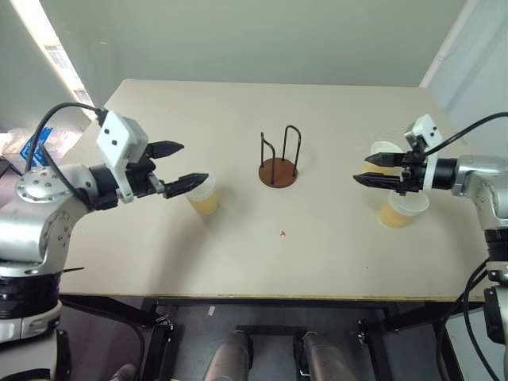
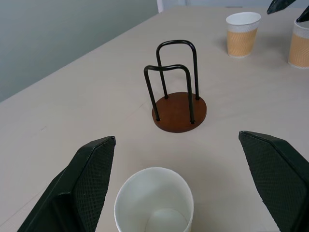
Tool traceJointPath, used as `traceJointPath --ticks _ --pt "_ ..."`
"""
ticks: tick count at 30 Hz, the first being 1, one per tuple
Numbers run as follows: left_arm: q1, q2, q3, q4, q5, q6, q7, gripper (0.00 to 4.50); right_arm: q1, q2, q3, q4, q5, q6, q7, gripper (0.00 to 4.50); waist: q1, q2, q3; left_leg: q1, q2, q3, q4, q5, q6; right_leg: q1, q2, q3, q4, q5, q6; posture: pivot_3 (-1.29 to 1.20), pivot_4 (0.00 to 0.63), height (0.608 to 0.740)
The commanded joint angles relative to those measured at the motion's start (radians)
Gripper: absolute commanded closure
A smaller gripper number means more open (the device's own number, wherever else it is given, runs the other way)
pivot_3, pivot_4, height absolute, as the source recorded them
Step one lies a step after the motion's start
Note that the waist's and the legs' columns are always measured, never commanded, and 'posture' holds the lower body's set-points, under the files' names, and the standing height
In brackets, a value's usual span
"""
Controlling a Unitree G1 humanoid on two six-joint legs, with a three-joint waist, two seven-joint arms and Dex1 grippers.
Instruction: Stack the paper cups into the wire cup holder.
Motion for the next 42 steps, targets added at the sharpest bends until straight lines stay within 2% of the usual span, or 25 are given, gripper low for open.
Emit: traceJointPath --ticks 1,14,25,34,38,42 --pt "-0.036 0.005 -0.002 0.009 0.007 -0.025 -0.011 0.0 -0.01 -0.005 -0.052 -0.032 0.011 -0.006 -0.028 0.79 0.0 0.0 0.0 0.0 0.0 0.0 0.0 0.0 0.0 0.0 0.0 0.0 0.0 0.0 0.0 0.0 0.15 0.74" --pt "-0.057 -0.042 -0.038 0.05 0.019 -0.051 -0.024 0.0 -0.006 -0.025 -0.082 -0.109 0.034 0.089 -0.075 0.79 0.0 0.0 0.0 0.0 0.0 0.0 0.0 0.0 0.0 0.0 0.0 0.0 0.0 0.0 0.0 0.0 0.15 0.74" --pt "-0.202 -0.122 -0.144 0.19 0.078 -0.075 -0.034 0.0 0.043 -0.034 -0.2 -0.291 0.197 0.353 -0.146 0.79 0.005 0.0 0.0 0.0 -0.001 0.0 0.001 0.001 0.0 0.002 0.0 0.0 -0.001 0.0 0.002 0.0 0.15 0.74" --pt "-0.355 -0.212 -0.268 0.381 0.178 -0.146 -0.101 0.0 0.128 -0.05 -0.248 -0.459 0.283 0.34 -0.142 0.79 0.006 -0.001 0.0 0.0 -0.001 0.0 0.001 0.001 0.0 0.002 0.0 0.0 -0.001 0.001 0.007 0.0 0.15 0.74" --pt "-0.418 -0.249 -0.309 0.469 0.219 -0.185 -0.142 0.0 0.141 -0.063 -0.262 -0.472 0.316 0.374 -0.165 0.02 0.007 -0.001 0.0 0.0 -0.002 0.0 0.003 0.001 0.001 0.004 -0.001 0.0 -0.002 0.0 0.01 0.0 0.15 0.74" --pt "-0.456 -0.276 -0.343 0.541 0.255 -0.206 -0.179 0.0 0.161 -0.072 -0.257 -0.502 0.308 0.357 -0.187 0.02 0.008 -0.001 0.0 0.0 -0.002 0.0 0.005 0.001 0.002 0.004 -0.001 0.0 -0.002 0.001 0.014 0.0 0.15 0.74"
